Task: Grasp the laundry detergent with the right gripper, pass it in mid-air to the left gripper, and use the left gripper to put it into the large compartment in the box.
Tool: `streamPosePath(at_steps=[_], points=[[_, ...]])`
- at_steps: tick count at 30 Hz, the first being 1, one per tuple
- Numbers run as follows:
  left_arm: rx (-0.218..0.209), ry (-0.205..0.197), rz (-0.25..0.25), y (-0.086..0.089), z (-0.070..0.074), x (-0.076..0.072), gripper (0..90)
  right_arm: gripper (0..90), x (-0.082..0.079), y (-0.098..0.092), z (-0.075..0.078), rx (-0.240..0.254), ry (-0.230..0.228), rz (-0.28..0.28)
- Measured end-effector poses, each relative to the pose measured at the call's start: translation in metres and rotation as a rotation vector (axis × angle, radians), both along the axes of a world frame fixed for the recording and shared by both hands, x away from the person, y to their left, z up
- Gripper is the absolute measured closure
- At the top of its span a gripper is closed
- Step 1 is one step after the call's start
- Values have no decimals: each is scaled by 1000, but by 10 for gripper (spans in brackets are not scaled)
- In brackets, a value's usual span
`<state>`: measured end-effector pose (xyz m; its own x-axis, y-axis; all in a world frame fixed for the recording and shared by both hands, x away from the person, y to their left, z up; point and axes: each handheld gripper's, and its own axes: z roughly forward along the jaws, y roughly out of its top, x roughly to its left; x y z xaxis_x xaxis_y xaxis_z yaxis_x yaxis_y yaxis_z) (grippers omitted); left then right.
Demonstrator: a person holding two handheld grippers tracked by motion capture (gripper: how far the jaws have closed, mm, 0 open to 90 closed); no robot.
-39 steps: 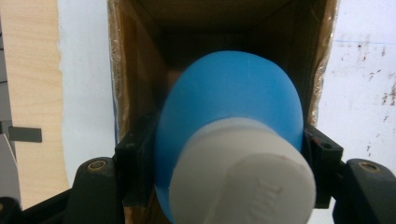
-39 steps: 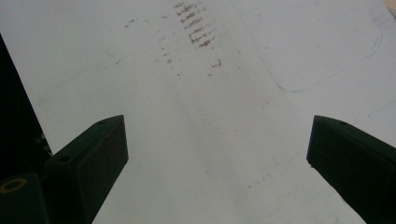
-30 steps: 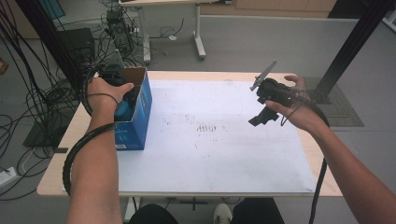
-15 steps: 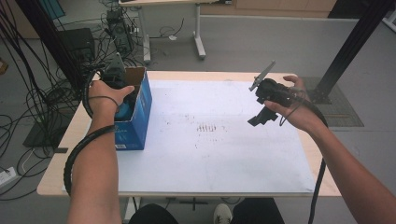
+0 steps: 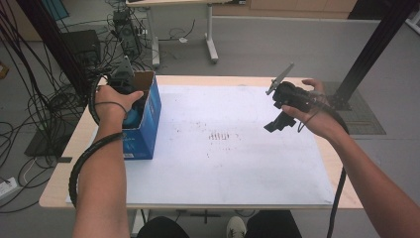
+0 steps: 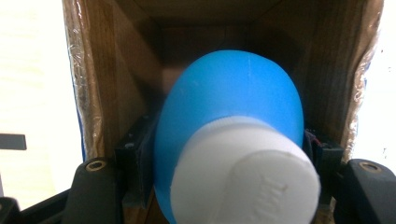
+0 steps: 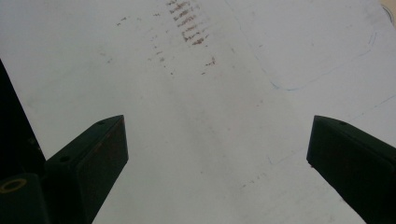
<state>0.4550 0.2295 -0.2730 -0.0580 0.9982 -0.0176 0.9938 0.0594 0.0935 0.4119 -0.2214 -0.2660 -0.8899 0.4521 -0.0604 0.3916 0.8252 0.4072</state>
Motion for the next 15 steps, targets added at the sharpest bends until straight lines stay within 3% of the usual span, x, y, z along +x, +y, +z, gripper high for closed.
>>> streamPosePath(at_steps=[15], points=[[-5,-8,6,1,-1,0,348,52,1,2,-1,-4,4,7]])
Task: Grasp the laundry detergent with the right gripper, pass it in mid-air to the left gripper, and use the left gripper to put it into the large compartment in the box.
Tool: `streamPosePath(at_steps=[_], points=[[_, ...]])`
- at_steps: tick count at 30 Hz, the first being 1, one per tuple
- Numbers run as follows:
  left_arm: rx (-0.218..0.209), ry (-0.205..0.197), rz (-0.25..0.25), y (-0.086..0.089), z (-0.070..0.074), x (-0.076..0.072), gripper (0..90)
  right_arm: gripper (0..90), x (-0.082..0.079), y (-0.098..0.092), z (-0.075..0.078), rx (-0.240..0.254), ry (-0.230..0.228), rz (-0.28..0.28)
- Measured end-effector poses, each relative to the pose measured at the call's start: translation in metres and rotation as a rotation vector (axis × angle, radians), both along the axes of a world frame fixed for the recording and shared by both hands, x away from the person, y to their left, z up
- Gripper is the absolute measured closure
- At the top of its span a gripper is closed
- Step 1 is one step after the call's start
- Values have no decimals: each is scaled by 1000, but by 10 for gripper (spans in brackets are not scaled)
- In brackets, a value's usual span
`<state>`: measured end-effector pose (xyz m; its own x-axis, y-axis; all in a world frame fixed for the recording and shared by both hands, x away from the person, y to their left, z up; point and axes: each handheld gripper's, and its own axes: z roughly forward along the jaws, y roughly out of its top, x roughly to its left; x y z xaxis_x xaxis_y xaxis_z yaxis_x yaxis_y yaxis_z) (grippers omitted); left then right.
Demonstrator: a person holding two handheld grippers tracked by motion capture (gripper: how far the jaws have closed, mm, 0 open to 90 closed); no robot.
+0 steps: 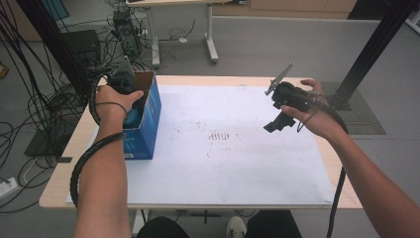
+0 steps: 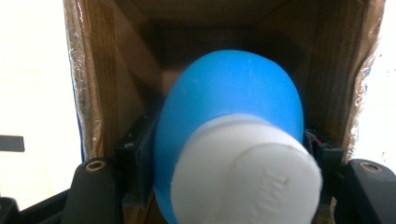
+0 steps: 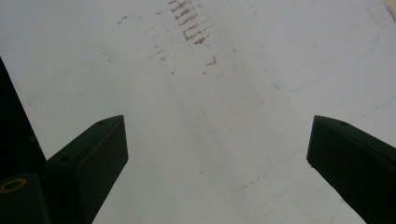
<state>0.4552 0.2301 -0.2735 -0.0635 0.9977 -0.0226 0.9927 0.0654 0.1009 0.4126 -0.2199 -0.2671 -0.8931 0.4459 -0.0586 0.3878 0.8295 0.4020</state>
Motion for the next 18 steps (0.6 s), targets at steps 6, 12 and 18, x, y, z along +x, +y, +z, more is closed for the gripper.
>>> streamPosePath(at_steps=[6,12,18], points=[[2,1,0,0,0,0,347,52,0,-1,1,4,-3,-3],[3,1,1,-1,0,0,347,51,0,-2,1,5,-4,-4],[5,-2,1,-1,0,0,347,52,0,-3,1,7,-6,-3]])
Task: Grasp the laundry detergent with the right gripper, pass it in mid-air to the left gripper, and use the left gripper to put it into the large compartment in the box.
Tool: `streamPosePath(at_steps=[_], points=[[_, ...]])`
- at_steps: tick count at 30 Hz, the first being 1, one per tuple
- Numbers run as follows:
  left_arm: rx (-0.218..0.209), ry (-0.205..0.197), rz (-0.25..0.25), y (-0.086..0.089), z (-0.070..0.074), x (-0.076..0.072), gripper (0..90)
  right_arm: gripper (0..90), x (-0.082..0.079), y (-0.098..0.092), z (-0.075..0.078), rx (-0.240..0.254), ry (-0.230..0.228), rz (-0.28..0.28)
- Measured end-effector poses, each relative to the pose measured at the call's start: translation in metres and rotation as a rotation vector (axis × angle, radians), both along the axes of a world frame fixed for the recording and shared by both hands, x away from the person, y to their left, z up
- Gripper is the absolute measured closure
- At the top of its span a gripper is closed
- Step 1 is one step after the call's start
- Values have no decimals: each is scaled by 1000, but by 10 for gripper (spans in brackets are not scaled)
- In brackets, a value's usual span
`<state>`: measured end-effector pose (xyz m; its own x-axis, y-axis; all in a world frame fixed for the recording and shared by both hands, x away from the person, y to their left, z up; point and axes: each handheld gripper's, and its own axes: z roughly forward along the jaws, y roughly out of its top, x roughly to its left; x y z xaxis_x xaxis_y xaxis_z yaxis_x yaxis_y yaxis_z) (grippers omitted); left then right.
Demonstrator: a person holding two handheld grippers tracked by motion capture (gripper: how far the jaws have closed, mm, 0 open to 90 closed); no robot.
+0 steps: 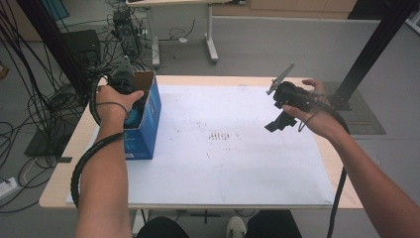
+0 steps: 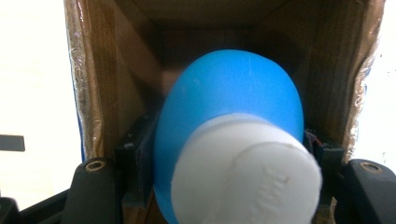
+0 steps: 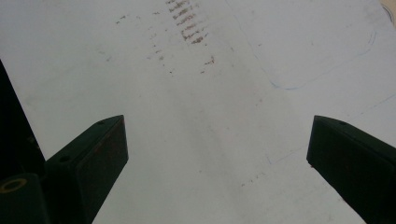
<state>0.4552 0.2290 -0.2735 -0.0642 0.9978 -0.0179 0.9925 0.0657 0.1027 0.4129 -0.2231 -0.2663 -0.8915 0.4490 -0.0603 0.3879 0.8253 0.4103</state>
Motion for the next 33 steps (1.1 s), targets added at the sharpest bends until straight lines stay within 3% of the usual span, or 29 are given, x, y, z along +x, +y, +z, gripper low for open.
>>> streamPosePath(at_steps=[33], points=[[7,-7,-1,-1,0,0,347,52,-1,0,2,1,-4,4]])
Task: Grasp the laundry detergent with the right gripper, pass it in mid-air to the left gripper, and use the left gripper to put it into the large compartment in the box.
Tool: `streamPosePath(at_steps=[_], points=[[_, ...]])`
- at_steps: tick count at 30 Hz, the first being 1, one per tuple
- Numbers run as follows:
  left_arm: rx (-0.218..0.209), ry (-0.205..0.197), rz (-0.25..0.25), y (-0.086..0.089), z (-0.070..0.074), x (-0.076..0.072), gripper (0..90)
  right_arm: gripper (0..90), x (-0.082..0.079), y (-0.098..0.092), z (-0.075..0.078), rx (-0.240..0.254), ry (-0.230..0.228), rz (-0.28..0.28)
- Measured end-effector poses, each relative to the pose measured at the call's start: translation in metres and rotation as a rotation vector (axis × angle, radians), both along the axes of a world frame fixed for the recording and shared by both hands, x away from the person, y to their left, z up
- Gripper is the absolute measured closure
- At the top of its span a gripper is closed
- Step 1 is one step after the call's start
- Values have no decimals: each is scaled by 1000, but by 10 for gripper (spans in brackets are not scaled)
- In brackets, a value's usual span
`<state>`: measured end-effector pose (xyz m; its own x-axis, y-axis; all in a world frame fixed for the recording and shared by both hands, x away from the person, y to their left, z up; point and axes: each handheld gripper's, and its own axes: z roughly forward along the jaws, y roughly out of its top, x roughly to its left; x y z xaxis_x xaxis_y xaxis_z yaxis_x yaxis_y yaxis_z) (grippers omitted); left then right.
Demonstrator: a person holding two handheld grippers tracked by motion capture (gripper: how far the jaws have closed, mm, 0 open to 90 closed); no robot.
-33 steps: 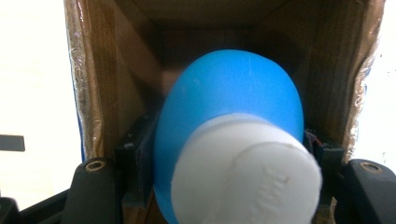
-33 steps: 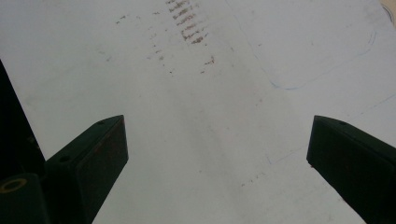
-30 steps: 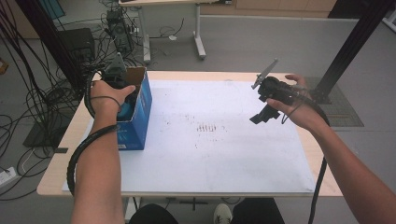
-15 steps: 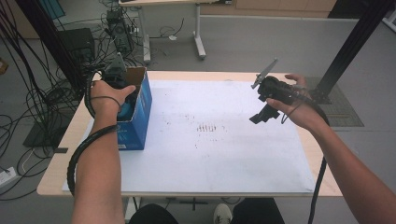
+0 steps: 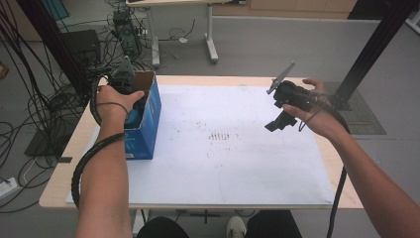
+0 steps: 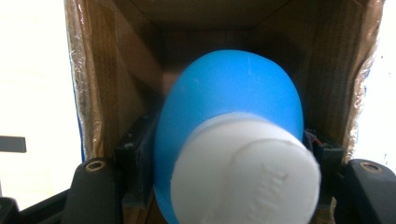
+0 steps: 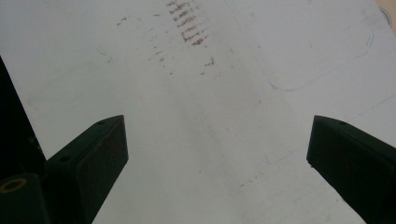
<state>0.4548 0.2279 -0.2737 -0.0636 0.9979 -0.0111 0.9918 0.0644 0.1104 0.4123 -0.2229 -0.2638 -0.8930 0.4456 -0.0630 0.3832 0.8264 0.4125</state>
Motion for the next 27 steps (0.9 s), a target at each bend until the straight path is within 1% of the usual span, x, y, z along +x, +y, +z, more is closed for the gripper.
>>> streamPosePath(at_steps=[27], points=[[1,-4,1,-1,0,-1,348,52,-1,2,1,-4,0,6]])
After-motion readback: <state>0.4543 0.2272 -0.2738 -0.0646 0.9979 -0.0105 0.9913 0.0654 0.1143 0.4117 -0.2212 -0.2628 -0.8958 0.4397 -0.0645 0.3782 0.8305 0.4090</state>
